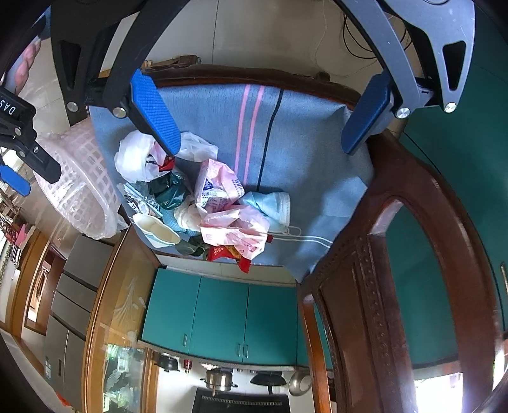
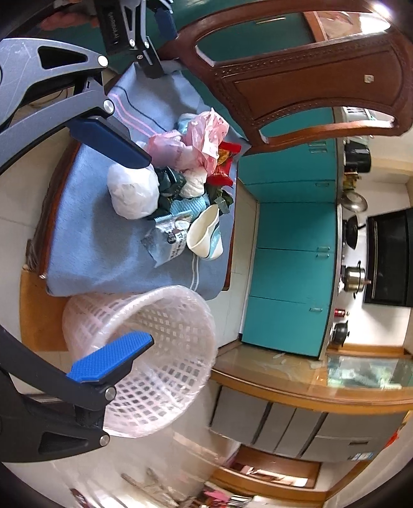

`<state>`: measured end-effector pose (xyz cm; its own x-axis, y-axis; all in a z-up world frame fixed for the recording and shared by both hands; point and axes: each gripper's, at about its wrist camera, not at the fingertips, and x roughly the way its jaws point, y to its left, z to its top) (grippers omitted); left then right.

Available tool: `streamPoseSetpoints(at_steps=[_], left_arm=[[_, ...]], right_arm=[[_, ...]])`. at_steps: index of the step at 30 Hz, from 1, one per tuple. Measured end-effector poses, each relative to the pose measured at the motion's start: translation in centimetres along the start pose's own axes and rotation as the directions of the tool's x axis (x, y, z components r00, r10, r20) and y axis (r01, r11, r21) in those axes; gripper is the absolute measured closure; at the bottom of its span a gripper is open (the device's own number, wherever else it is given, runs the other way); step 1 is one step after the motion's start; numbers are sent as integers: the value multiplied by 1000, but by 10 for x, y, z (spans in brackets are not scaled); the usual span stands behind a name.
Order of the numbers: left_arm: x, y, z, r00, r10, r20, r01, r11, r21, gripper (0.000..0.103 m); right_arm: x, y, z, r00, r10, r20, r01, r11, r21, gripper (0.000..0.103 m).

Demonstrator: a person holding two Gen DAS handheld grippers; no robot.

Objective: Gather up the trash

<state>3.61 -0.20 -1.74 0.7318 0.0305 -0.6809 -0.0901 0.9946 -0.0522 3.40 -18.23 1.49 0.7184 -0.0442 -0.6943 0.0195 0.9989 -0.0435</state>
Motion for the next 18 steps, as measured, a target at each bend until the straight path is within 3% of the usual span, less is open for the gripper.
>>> streamPoseSetpoints(at_steps=[6,11,14,18], left_arm=[[31,-17,9,996,-45,-72,49,998,48,2],[64,-24,14,990,-68,-122,73,997,35,3],[82,-32,16,989,-54,-141,62,997,53,7],[100,-37,22,988,-43,-148,51,997,50,9]], right_arm=[[42,-9,27,997,39,-60,-42,998,-51,4],[80,-5,28,987,81,-137,-94,991,-93,23],[101,-2,22,967,140,-213,-163,982,-97,37],[125,9,21,948,144,-283,-195,967,-162,43]])
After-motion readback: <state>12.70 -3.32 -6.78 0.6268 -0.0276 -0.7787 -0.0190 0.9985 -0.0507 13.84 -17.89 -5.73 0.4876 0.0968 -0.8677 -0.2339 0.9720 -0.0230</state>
